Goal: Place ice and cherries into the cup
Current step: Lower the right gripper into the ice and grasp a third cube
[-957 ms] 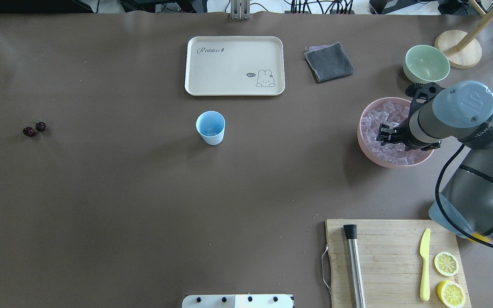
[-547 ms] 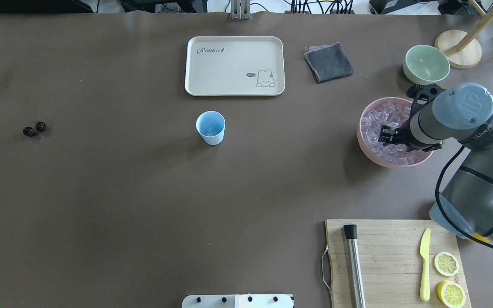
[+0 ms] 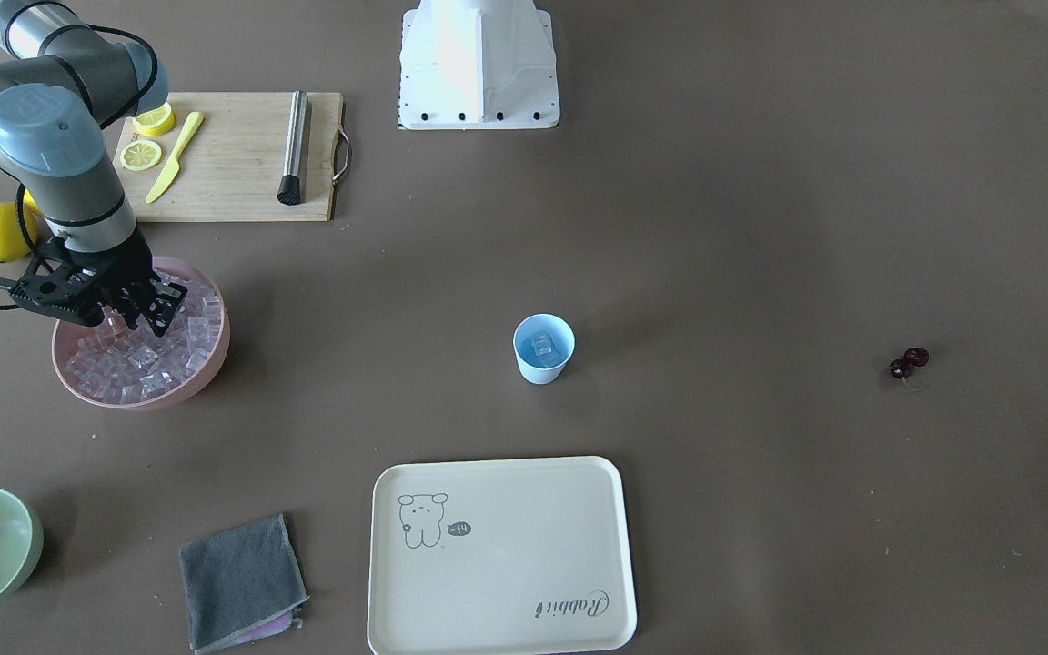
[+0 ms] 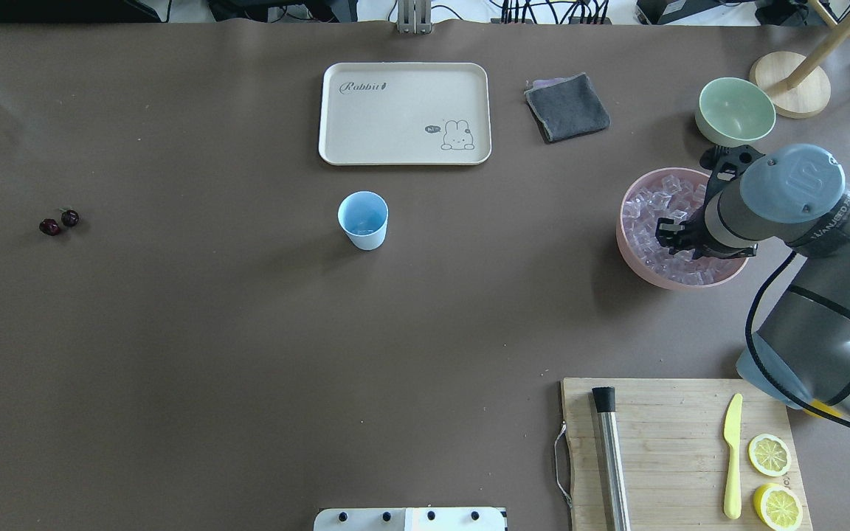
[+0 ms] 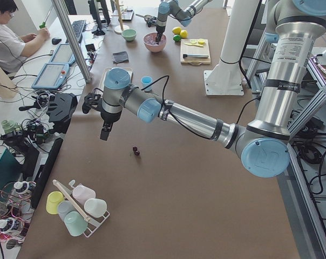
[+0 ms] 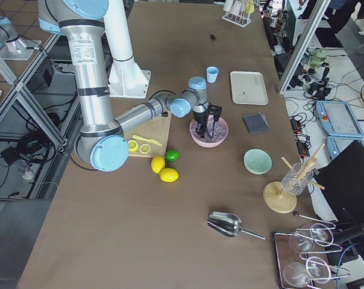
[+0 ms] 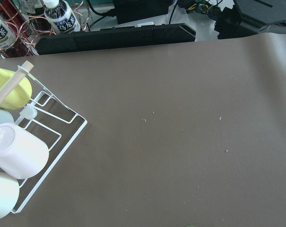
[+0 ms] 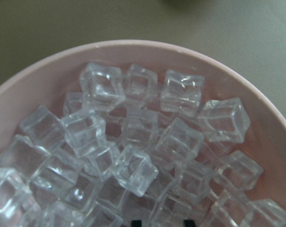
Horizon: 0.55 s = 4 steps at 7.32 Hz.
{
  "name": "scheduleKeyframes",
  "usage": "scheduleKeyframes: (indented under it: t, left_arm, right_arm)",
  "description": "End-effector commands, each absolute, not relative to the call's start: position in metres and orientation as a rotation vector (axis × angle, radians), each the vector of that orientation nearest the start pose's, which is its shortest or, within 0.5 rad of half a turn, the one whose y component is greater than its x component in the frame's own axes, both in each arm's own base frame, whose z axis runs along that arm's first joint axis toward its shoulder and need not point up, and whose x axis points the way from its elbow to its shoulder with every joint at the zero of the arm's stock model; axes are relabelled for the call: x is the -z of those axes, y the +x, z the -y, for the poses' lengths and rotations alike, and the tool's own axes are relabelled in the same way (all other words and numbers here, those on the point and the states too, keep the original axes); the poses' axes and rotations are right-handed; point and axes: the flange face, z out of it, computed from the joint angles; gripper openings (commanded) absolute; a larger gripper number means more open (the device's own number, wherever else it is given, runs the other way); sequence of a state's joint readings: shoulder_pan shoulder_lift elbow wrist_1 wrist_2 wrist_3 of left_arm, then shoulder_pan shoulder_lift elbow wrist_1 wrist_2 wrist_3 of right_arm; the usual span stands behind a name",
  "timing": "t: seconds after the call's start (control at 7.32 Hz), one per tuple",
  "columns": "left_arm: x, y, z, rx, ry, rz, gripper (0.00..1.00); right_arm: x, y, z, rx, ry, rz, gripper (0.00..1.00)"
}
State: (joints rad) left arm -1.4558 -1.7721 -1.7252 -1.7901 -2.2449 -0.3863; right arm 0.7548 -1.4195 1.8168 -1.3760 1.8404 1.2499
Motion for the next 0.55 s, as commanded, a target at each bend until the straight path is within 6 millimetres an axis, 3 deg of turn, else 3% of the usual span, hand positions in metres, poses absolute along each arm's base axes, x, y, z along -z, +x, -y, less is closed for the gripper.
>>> scheduleKeyframes:
  t: [0.0,0.27,0.41]
  left_arm:
    - [-0.451,-0.003,0.584,0.059,0.375,-0.773,0.98]
    - [-0.449,-0.003,0.583,0.055,0.376,-0.78,0.98]
    - [-0.448,-0.003,0.582,0.054,0.376,-0.783,0.98]
  right_arm:
    - [-0.446,-0.326,0.469,-0.353,0.092,0.657,0.0]
    - [-0.406,-0.292,0.482,-0.379,0.153,0.724,0.0]
    - [-0.361,-0.292,0.5,-0.384,0.209,0.79,0.0]
